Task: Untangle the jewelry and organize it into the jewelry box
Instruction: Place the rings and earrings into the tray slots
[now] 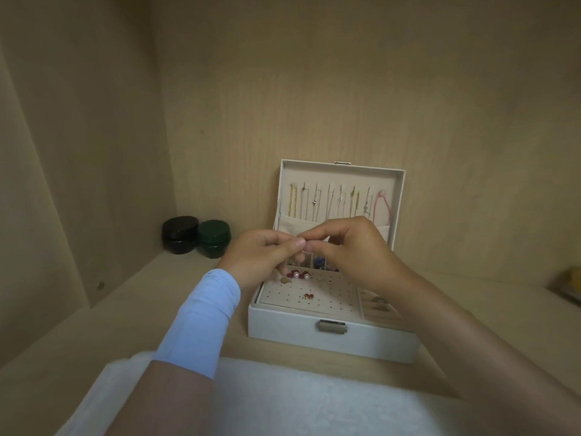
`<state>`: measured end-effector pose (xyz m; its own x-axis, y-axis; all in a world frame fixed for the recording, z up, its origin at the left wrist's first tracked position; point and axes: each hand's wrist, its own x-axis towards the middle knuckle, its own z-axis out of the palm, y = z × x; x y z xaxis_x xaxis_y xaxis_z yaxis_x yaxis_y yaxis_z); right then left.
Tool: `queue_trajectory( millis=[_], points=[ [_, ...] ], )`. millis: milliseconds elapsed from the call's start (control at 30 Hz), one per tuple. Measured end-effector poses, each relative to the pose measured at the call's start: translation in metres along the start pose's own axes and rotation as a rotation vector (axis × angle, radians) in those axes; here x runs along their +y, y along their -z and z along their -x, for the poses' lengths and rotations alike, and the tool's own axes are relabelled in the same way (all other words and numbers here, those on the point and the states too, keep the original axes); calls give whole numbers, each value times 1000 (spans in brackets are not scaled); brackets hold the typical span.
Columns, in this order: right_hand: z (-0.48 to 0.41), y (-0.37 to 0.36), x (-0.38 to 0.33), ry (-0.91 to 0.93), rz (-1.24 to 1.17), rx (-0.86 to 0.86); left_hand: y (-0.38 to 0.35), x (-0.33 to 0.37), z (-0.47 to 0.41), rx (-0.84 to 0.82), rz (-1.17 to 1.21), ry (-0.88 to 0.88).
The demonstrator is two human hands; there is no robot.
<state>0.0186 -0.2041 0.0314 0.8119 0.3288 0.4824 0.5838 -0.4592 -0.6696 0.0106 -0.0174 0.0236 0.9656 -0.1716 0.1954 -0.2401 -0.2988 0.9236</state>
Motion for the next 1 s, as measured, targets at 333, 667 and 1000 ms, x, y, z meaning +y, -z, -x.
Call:
queue_trajectory(
  millis=[333, 667, 1000],
  points=[
    [27, 17, 14, -182, 287, -120, -1, 0, 1, -119, -471, -43],
    [40, 3, 10, -50, 527, -123, -9, 3, 4, -250, -607, -49],
    [45, 0, 6, 121, 658, -113, -11, 5, 3, -244, -632, -62]
  ],
)
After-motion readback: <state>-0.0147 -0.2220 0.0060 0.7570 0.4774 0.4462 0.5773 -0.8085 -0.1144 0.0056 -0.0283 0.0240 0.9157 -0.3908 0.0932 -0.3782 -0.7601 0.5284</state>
